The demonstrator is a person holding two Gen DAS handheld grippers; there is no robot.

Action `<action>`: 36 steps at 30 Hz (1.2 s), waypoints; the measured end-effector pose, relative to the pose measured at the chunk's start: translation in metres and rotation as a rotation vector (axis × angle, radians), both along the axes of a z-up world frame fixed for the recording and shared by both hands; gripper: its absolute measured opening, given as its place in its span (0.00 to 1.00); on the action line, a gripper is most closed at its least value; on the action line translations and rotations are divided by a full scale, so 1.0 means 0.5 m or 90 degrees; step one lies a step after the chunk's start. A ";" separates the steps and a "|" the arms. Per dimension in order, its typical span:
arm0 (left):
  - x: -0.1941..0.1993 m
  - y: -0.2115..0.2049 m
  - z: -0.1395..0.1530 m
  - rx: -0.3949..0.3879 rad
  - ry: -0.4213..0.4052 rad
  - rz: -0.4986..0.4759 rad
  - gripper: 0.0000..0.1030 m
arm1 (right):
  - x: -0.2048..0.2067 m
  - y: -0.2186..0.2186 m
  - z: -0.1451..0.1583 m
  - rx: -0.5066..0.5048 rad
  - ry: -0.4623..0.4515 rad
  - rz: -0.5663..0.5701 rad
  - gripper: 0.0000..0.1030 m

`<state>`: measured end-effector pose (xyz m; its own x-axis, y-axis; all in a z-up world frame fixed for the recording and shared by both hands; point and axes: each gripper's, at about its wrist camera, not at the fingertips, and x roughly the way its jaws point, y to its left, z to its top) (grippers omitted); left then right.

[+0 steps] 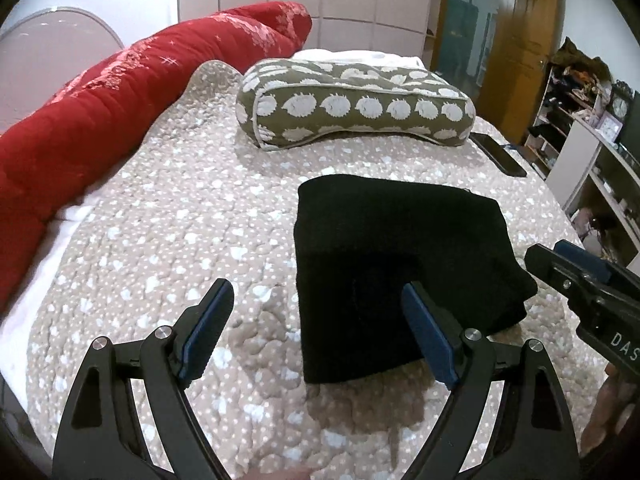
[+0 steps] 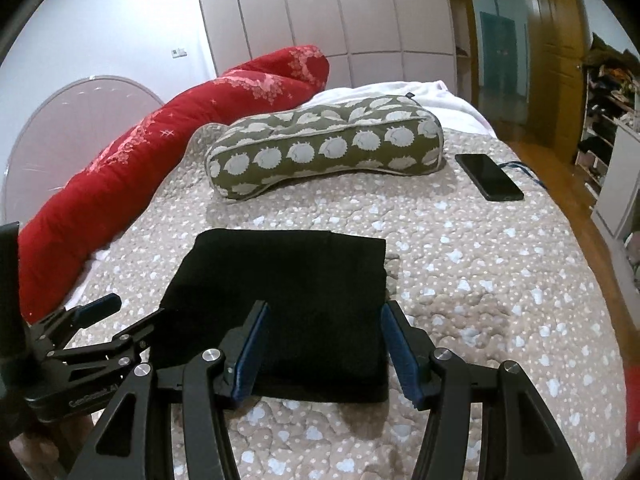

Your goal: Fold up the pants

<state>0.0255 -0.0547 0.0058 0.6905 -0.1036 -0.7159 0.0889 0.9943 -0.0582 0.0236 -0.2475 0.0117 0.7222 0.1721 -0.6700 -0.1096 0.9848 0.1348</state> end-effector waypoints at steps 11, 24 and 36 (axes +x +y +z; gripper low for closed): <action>-0.032 0.007 0.013 0.000 -0.018 0.012 0.84 | -0.030 0.015 0.009 0.006 0.001 -0.001 0.54; -0.042 0.003 0.013 0.005 -0.019 0.011 0.84 | -0.038 0.021 0.006 -0.006 0.009 0.000 0.54; -0.039 0.008 0.010 0.005 -0.006 0.011 0.84 | -0.033 0.027 0.000 -0.015 0.021 0.000 0.54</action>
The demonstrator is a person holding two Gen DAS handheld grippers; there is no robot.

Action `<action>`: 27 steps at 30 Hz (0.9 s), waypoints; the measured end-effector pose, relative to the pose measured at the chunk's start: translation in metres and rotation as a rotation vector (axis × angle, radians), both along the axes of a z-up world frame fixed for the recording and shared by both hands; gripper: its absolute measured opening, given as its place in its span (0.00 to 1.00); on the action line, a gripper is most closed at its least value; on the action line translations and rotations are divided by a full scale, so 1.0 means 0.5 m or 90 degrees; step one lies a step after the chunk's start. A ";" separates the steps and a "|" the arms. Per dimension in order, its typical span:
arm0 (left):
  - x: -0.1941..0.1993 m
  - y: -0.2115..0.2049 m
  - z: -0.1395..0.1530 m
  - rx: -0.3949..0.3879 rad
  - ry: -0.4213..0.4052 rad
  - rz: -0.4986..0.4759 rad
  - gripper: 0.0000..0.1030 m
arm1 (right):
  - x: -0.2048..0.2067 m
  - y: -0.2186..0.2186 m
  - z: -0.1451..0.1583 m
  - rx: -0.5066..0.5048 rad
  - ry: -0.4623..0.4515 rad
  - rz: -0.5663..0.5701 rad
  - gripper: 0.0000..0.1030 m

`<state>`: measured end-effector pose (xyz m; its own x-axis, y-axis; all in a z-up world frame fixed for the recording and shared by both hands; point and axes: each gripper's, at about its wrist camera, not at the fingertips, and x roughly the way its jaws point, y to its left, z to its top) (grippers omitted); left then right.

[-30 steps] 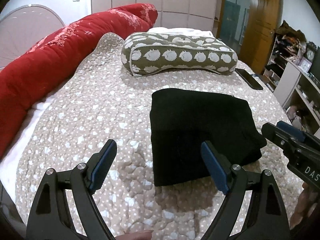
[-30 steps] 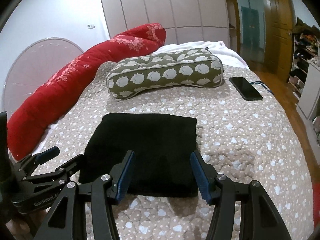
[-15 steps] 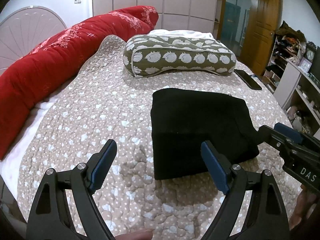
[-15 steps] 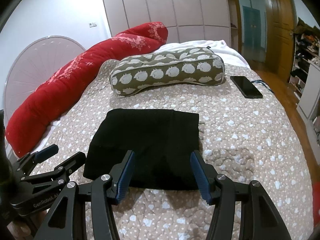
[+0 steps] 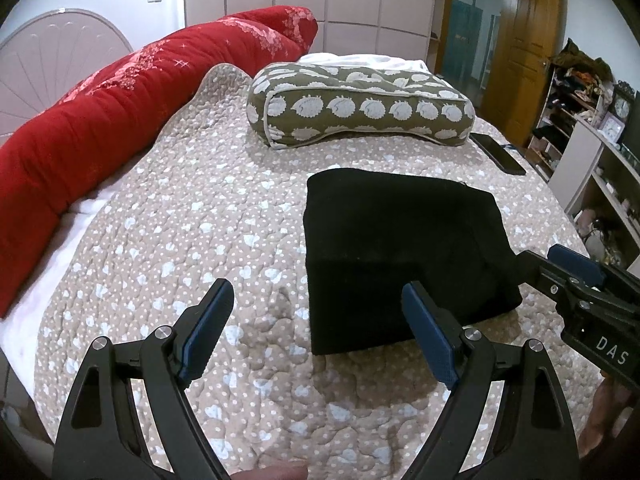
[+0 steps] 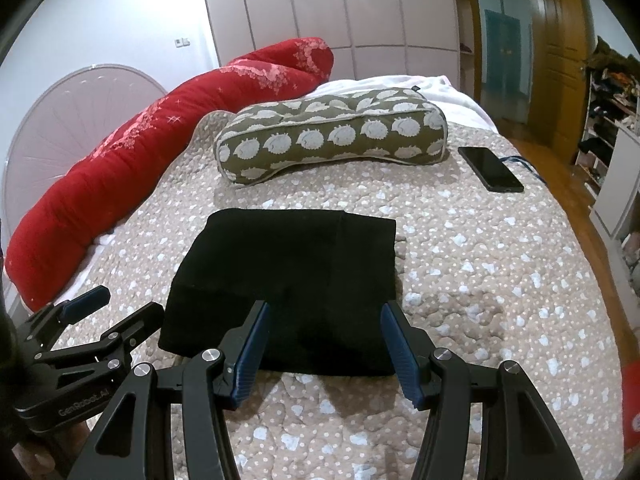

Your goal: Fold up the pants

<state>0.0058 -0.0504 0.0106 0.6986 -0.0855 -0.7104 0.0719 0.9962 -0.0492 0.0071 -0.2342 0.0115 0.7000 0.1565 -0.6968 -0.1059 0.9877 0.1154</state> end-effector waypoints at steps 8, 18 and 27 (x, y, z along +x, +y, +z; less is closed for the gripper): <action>0.002 0.004 -0.004 -0.002 0.006 0.001 0.84 | 0.002 -0.004 -0.004 0.005 0.005 -0.002 0.54; -0.001 0.000 -0.009 -0.002 0.011 -0.005 0.84 | 0.001 -0.008 -0.010 0.013 0.010 -0.005 0.54; -0.001 -0.001 -0.012 -0.006 0.014 -0.004 0.84 | 0.001 -0.005 -0.013 0.013 0.013 -0.006 0.54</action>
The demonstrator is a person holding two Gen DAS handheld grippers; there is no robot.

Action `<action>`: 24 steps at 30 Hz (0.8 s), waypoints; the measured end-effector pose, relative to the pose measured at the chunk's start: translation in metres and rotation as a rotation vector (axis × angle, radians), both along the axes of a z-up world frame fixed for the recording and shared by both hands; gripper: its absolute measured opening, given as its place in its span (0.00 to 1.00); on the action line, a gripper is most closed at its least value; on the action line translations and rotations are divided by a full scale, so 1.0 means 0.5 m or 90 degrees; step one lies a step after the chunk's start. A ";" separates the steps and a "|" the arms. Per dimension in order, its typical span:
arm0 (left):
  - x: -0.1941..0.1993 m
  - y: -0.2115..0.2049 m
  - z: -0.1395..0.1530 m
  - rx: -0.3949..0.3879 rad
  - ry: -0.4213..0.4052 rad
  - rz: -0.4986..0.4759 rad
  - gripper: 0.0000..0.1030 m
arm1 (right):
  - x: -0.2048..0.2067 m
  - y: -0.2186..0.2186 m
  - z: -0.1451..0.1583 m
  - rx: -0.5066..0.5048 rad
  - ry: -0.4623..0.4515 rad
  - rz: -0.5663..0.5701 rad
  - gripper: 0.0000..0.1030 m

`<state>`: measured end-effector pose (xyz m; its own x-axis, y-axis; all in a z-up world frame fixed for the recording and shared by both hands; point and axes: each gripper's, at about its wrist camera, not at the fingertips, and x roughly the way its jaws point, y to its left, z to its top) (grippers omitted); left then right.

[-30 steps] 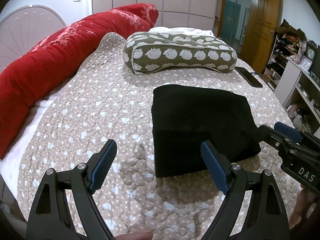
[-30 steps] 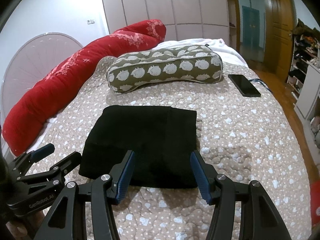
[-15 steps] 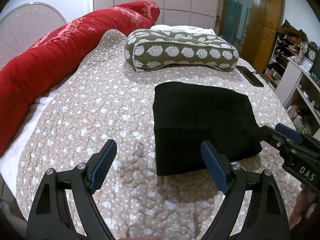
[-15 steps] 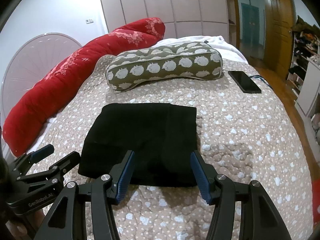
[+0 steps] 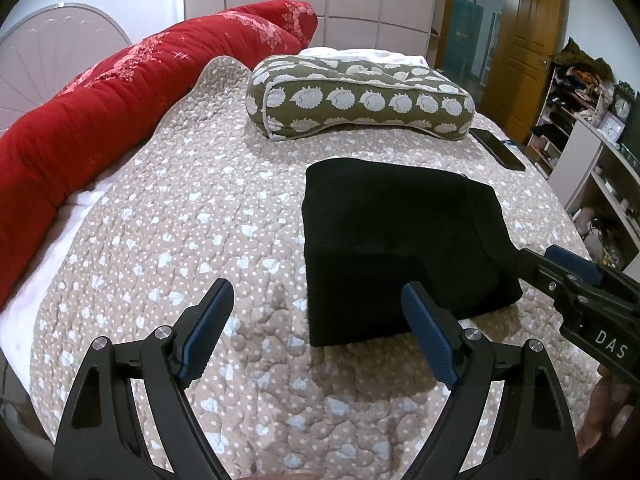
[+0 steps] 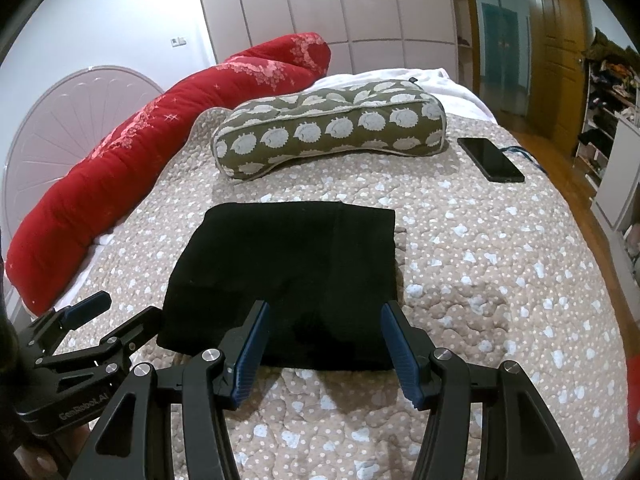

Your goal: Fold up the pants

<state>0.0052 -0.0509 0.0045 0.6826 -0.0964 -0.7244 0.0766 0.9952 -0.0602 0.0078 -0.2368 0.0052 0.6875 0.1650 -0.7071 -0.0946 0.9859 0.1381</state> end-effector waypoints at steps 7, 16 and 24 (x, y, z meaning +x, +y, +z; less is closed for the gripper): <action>-0.003 -0.002 -0.005 0.001 0.004 -0.004 0.84 | 0.001 0.003 -0.006 0.002 0.005 0.004 0.54; -0.003 -0.001 -0.008 0.000 0.006 -0.003 0.84 | 0.000 0.005 -0.009 0.003 0.008 0.004 0.54; -0.003 -0.002 -0.013 0.000 0.009 -0.006 0.84 | 0.002 0.006 -0.012 0.005 0.011 0.007 0.54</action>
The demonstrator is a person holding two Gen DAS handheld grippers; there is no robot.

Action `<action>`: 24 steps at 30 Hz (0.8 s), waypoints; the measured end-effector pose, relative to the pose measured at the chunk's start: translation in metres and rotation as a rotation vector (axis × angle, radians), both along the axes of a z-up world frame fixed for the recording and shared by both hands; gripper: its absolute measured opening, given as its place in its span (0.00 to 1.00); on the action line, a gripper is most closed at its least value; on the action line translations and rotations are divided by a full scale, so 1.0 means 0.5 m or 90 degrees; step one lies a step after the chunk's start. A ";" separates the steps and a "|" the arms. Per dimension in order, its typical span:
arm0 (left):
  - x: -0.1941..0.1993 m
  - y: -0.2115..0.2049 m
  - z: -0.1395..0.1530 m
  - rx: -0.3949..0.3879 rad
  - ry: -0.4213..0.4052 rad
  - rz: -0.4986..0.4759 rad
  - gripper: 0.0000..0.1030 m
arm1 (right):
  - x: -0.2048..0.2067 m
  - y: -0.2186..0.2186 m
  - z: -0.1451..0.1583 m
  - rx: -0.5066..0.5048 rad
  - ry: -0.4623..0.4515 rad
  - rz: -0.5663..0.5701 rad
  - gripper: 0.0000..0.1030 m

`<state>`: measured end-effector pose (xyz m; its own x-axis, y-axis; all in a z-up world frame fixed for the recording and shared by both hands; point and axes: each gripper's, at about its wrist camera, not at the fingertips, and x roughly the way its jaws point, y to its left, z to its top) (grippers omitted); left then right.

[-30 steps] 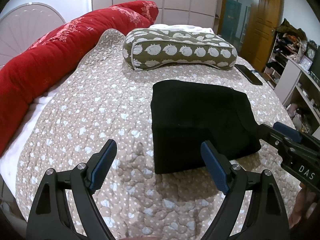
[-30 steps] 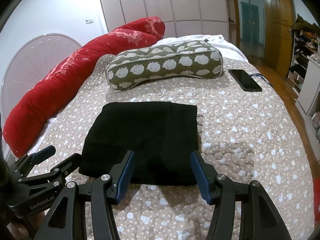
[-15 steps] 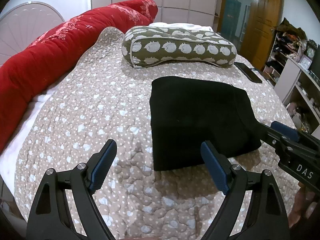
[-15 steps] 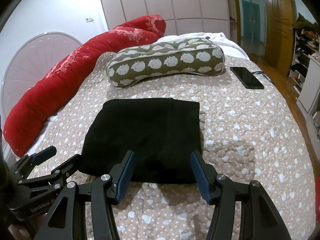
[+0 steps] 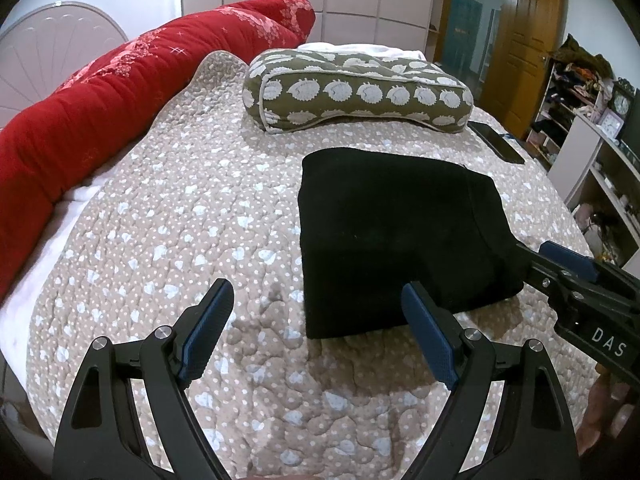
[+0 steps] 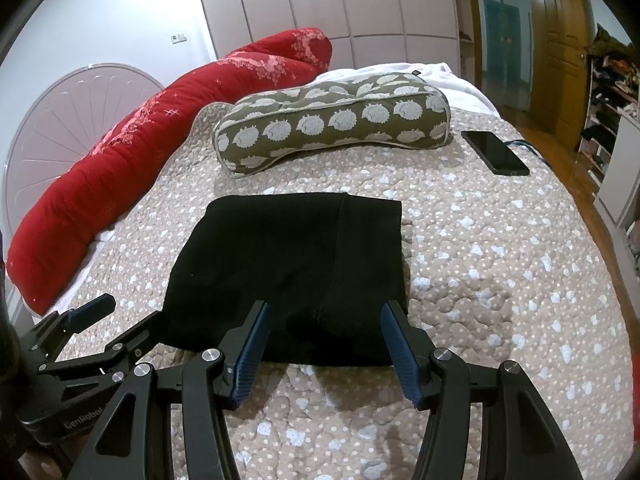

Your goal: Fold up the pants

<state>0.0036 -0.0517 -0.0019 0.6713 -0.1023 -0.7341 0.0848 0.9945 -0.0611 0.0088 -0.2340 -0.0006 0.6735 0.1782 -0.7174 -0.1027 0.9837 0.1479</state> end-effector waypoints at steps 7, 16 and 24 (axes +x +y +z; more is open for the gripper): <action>0.001 -0.002 -0.001 0.001 0.002 -0.001 0.84 | 0.002 0.004 -0.006 -0.001 0.006 0.001 0.54; 0.001 -0.004 -0.003 0.001 0.004 -0.002 0.84 | 0.001 0.005 -0.009 -0.002 0.009 0.000 0.54; 0.003 -0.006 -0.009 0.000 0.006 -0.006 0.84 | 0.001 0.006 -0.016 -0.003 0.014 0.004 0.54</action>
<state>0.0052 -0.0545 -0.0063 0.6634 -0.1087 -0.7403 0.0935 0.9937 -0.0621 0.0094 -0.2309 -0.0086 0.6564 0.1788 -0.7329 -0.1051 0.9837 0.1459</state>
